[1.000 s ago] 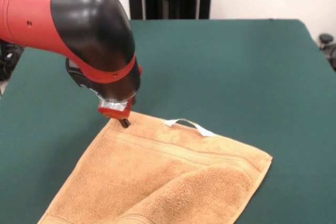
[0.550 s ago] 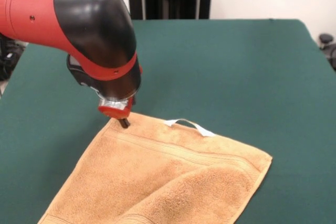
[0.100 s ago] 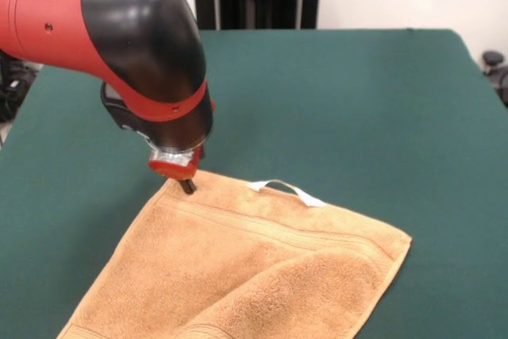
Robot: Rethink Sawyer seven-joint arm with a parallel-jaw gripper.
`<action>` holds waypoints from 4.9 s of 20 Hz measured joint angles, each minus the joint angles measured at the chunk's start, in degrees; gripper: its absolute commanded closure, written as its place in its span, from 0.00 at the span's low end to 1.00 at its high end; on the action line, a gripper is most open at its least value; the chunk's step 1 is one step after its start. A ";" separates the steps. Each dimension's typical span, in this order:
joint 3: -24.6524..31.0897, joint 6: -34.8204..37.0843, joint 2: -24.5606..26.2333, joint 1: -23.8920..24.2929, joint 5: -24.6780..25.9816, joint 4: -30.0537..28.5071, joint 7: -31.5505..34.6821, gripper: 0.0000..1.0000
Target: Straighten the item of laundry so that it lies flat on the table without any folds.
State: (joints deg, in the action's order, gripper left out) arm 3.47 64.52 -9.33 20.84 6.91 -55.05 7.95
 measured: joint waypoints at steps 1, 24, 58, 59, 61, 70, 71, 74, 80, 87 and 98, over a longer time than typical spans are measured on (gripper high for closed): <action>0.01 -0.39 0.03 0.00 0.00 0.04 0.00 0.00; -0.01 -3.90 0.01 -0.02 -0.01 -0.17 0.00 1.00; 0.01 3.94 3.16 -0.06 -0.67 6.17 0.00 1.00; 0.00 4.06 3.22 -0.06 -0.69 6.28 0.00 1.00; -0.01 4.10 3.26 -0.05 -0.75 6.33 0.00 1.00; 0.02 4.25 3.34 0.08 -1.09 6.40 0.00 1.00; 0.02 4.25 3.36 0.12 -1.18 6.40 0.00 1.00; 0.03 4.26 3.39 0.21 -1.39 6.39 0.00 1.00; 0.02 4.29 3.44 0.29 -1.64 6.39 0.00 1.00; 0.02 4.32 3.47 0.34 -1.78 6.40 0.00 1.00; 0.02 4.38 3.54 0.45 -2.12 6.40 0.00 1.00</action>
State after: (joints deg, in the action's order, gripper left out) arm 3.50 68.90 -5.79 21.29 4.80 -48.65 7.95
